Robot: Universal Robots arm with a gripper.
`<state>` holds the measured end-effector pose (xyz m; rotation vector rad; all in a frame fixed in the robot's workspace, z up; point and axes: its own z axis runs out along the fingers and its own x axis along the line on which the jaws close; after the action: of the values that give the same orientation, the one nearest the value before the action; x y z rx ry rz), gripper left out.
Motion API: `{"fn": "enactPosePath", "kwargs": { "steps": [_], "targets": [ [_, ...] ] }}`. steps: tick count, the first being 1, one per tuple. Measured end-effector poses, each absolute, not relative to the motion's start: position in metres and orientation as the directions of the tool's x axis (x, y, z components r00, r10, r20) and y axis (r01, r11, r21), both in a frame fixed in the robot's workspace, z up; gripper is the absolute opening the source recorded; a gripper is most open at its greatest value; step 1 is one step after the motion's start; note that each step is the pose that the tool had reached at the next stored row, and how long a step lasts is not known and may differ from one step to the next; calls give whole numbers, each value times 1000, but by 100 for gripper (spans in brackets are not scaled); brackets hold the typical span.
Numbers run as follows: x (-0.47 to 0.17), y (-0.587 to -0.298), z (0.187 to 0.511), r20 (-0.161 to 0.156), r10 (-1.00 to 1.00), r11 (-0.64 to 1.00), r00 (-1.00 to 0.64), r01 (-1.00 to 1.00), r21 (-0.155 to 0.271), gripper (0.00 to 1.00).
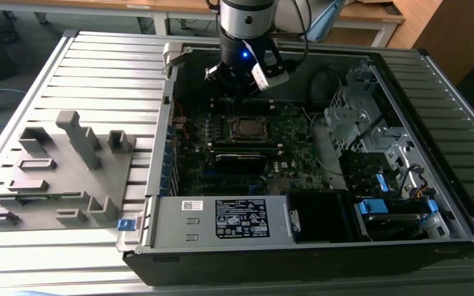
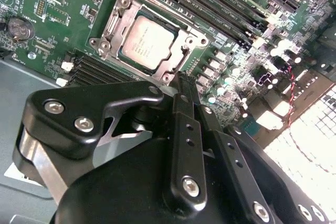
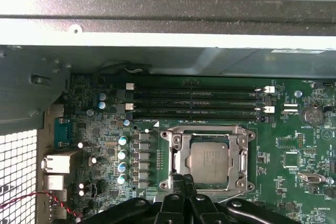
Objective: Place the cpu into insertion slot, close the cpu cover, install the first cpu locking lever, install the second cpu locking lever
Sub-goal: 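Install the first cpu locking lever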
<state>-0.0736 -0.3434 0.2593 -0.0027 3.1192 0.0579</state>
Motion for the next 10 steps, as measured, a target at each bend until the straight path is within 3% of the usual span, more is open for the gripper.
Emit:
{"fn": "enactPosePath", "kwargs": {
  "steps": [10],
  "targets": [
    [-91,-343,258,-22,-1,999,-1000,-2,37,11]
  ]
}}
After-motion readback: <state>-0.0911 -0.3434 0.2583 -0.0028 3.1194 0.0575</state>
